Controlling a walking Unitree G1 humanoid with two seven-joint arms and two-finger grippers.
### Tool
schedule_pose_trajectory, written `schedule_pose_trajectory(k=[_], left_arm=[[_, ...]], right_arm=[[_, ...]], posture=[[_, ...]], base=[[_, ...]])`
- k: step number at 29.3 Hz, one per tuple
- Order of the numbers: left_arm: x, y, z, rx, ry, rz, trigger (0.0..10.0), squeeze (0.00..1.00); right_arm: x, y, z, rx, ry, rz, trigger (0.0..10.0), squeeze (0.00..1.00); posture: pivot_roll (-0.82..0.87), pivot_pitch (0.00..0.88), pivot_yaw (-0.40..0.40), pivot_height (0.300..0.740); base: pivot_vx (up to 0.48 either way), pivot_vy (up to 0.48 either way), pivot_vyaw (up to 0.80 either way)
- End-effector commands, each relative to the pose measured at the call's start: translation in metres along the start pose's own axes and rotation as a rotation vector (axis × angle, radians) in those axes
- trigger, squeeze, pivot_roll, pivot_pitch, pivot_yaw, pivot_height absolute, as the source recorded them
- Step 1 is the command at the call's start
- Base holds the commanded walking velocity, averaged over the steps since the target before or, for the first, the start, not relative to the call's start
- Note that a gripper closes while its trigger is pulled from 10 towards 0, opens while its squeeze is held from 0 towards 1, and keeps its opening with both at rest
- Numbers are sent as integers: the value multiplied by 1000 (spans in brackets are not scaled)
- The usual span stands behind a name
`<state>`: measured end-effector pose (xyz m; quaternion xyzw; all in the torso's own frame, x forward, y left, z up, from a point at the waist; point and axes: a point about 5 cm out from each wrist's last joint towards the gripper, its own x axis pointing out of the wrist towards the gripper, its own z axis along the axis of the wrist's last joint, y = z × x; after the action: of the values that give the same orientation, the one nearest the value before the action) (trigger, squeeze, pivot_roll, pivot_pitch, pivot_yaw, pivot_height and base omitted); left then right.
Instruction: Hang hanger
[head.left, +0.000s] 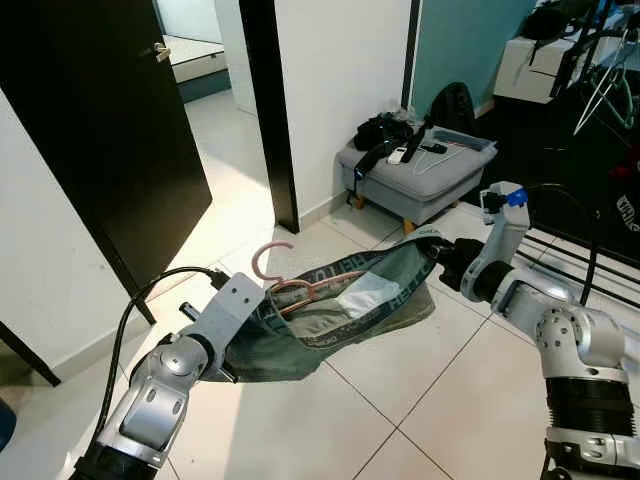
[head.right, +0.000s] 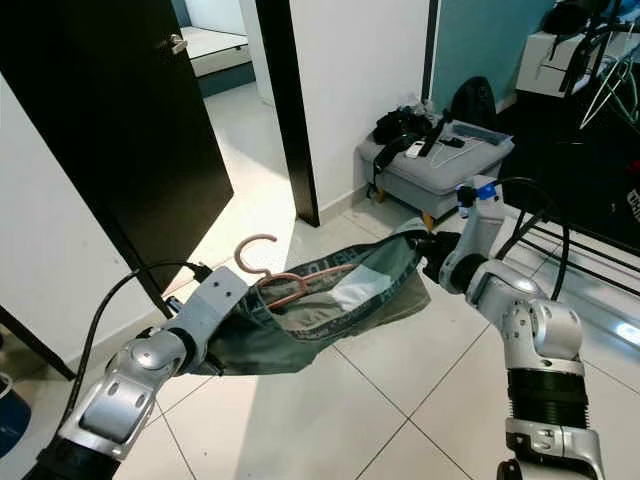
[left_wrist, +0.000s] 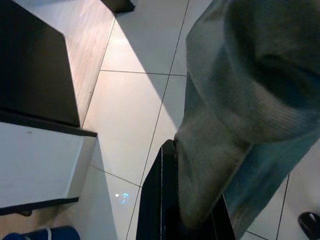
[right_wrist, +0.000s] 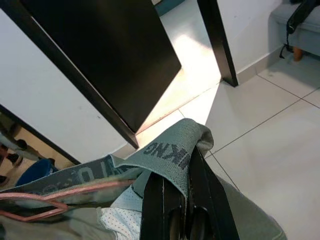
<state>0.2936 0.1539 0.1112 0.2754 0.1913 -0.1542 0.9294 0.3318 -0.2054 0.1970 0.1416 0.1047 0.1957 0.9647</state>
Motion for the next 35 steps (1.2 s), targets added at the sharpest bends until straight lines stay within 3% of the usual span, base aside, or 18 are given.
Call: schedule_pose_trajectory(k=[1,4,7,10,12,13,14,22,31,35], left_arm=[[3,4,-3,-6,36,42,10000,0],[5,6,0,-22,36,59,10000,0],[14,10,7,-90,29,109,10000,0],[16,11,9,-111,25,123,10000,0],[20,18,15,-189,2,172,10000,0],[20,18,15,-189,2,172,10000,0],[21,22,17,-216,-7,191,10000,0],[19,28,11,-255,5,225,10000,0],[19,35,6,-264,22,250,10000,0],[19,37,4,-266,25,261,10000,0]], right_arm=[[3,12,0,1,-4,40,0,0],[5,18,-1,7,-7,59,0,0],[15,43,-5,18,3,149,0,0],[17,50,-7,21,10,175,0,0],[23,77,-25,30,64,269,0,0],[23,77,-25,30,64,269,0,0],[24,89,-34,31,90,305,0,0],[20,105,-51,38,133,355,0,0],[9,101,-62,-1,194,370,0,0],[-2,113,-72,-17,234,463,0,0]], posture=[[-87,0,60,731],[-86,0,62,731],[-88,0,64,731],[-88,0,64,731],[-89,0,64,731],[-89,0,64,731],[-92,0,72,731],[-99,0,82,731],[-100,0,83,731],[-102,0,86,731]], base=[[0,0,0],[0,0,0],[0,0,0],[0,0,0],[0,0,0],[0,0,0],[0,0,0],[0,0,0],[0,0,0],[0,0,0]])
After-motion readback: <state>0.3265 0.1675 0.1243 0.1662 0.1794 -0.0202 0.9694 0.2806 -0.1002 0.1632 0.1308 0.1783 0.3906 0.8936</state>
